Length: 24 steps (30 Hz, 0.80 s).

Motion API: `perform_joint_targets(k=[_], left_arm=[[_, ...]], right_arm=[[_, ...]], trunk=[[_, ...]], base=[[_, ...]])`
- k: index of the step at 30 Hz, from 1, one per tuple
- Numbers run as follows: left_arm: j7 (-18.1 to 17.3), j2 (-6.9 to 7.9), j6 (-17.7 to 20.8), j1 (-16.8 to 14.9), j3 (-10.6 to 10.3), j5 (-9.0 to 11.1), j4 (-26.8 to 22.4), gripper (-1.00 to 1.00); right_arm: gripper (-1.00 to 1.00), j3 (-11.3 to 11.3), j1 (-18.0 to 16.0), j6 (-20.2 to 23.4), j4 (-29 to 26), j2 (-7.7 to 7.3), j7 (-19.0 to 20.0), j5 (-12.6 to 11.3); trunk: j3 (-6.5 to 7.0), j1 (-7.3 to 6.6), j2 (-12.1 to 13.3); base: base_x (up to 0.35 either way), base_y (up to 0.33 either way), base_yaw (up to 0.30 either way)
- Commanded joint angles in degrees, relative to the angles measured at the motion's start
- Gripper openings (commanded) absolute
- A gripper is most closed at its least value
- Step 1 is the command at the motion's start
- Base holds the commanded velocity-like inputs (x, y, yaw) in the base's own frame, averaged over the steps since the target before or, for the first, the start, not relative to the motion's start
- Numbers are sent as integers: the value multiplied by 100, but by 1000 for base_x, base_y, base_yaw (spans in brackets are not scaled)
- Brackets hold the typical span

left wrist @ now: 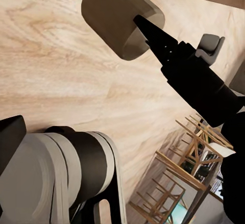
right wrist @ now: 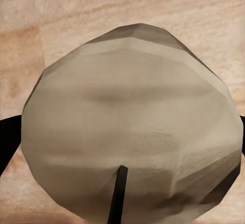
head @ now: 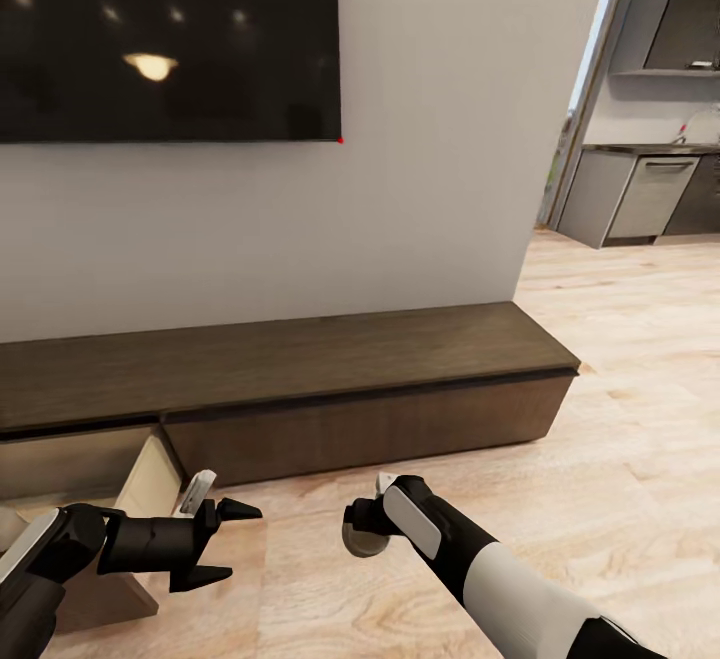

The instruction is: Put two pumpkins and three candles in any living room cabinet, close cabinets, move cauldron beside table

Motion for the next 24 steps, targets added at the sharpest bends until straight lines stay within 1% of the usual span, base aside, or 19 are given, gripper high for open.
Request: perform_joint_targets(k=[1, 14, 24], left_arm=[[60, 3, -1, -4, -3, 57, -3, 100], [60, 3, 0, -4, -3, 57, -3, 100], [60, 3, 0, -4, -4, 57, -3, 100]], right_arm=[[-100, 32, -5, -1, -8, -4, -59, -67], [-100, 36, -5, 8, -8, -4, -60, -71], [-100, 36, -5, 6, -8, 1, -59, -71]], trunk=[[8, -4, -1], [173, -37, 17], [259, -257, 418]], base=[[0, 0, 0], [0, 0, 0], [0, 0, 0]])
